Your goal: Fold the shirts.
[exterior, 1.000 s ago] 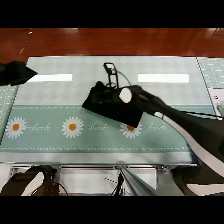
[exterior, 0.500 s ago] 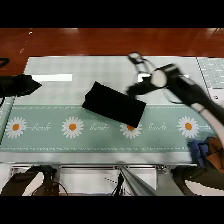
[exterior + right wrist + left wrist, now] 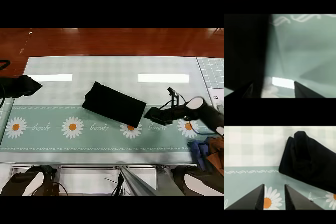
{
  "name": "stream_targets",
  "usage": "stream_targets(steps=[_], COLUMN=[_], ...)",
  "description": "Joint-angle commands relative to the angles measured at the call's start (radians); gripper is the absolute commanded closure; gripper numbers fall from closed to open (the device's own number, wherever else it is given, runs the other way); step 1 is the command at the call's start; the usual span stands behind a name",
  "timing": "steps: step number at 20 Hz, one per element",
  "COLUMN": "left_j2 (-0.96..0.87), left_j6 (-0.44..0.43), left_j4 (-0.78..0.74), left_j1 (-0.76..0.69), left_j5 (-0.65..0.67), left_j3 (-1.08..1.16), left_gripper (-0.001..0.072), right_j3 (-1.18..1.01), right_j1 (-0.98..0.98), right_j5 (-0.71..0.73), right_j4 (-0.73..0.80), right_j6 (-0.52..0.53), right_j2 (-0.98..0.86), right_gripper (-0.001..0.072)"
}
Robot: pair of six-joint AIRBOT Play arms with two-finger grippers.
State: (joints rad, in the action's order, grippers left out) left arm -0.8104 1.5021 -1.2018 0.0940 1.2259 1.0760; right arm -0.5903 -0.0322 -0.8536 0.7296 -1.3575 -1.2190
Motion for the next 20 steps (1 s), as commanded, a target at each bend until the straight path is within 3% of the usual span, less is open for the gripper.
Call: stream_targets(steps=[1,4,5,6,7,8,11,16,20], left_j2=[0.0,-0.008,-0.013,-0.017,-0.02,-0.023,-0.031,-0.076,-0.168], left_j6=[0.003,0.003,0.003,0.003,0.003,0.003,0.003,0.003,-0.002], left_j4=[-0.004,-0.004,-0.004,-0.004,-0.003,-0.002,-0.003,-0.003,-0.003], left_j1=[0.0,0.0,0.0,0.0,-0.001,-0.002,-0.001,-0.001,-0.001], left_j5=[-0.002,-0.002,-0.002,-0.002,-0.002,-0.001,-0.002,-0.028,-0.079], left_j3=[-0.001,-0.001,-0.001,-0.001,-0.001,-0.001,-0.001,-0.001,-0.001], left_gripper=[0.0387,0.0388,0.0388,0.0388,0.0388,0.0389,0.0392,0.0392,0.0391], right_j3=[0.099,0.099,0.099,0.098,0.094,0.084,0.005,-0.286,-0.561], right_j1=[-0.073,-0.182,-0.213,-0.234,-0.244,-0.238,-0.125,0.242,0.652], right_j5=[0.252,0.36,0.373,0.375,0.365,0.319,0.065,-0.344,-0.649], right_j4=[-0.412,-0.514,-0.559,-0.605,-0.633,-0.628,-0.447,0.108,0.302], right_j6=[0.145,0.145,0.158,0.196,0.238,0.265,0.28,-0.137,-0.225], right_j2=[-0.018,-0.076,-0.096,-0.106,-0.102,-0.091,0.012,0.336,0.465], right_gripper=[0.0123,0.0124,0.0167,0.0322,0.0546,0.0693,0.0692,0.0692,0.0692])
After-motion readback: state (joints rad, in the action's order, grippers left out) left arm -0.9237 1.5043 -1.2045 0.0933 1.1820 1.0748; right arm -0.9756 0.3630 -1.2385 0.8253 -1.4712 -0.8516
